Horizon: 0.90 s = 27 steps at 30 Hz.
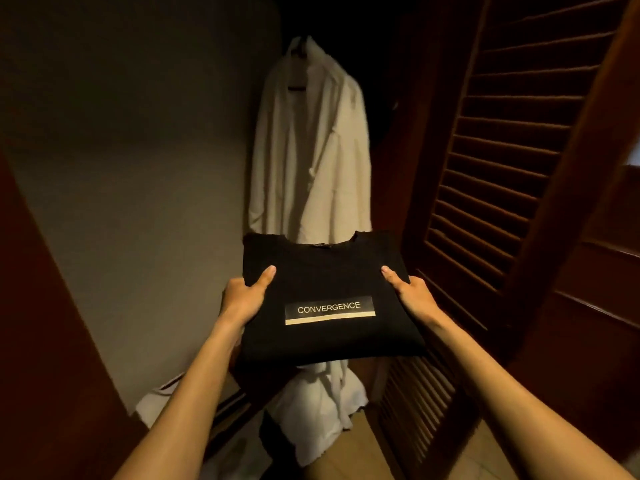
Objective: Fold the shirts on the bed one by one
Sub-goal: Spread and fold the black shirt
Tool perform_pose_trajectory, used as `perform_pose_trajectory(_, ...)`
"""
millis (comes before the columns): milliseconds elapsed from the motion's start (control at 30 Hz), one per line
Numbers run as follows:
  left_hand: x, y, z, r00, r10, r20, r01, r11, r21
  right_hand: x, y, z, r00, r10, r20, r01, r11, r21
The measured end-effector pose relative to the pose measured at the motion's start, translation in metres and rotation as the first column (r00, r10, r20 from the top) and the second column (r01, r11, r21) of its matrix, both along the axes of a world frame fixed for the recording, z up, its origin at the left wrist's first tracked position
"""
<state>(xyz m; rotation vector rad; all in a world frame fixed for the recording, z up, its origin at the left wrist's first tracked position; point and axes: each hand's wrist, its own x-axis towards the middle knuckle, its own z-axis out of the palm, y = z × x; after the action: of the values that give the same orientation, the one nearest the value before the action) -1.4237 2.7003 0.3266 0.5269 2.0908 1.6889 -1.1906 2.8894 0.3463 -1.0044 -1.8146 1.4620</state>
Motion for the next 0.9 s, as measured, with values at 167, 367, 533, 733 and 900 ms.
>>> perform_pose_trajectory(167, -0.069, 0.010, -0.048, 0.978, 0.203, 0.047, -0.202, 0.979, -0.022, -0.126, 0.068, -0.052, 0.966, 0.258, 0.033, -0.255, 0.964, -0.072)
perform_pose_trajectory(367, -0.119, 0.003, -0.113, 0.881, 0.473, 0.032, -0.460, 0.870, -0.179, -0.244, 0.099, -0.116, 0.851, 0.519, 0.082, -0.495, 0.844, -0.207)
perform_pose_trajectory(533, -0.136, -0.017, -0.188, 0.860, 0.505, 0.071, -0.463, 0.832, -0.304, -0.305, 0.090, -0.203, 0.758, 0.643, 0.110, -0.590, 0.747, -0.307)
perform_pose_trajectory(733, -0.130, -0.044, -0.326, 0.722, 0.659, 0.208, -0.573, 0.739, -0.354, -0.333, 0.069, -0.343, 0.671, 0.719, 0.183, -0.585, 0.664, -0.465)
perform_pose_trajectory(900, -0.140, -0.057, -0.445, 0.594, 0.731, 0.334, -0.623, 0.682, -0.384, -0.355, 0.051, -0.446, 0.665, 0.718, 0.205, -0.513, 0.639, -0.574)
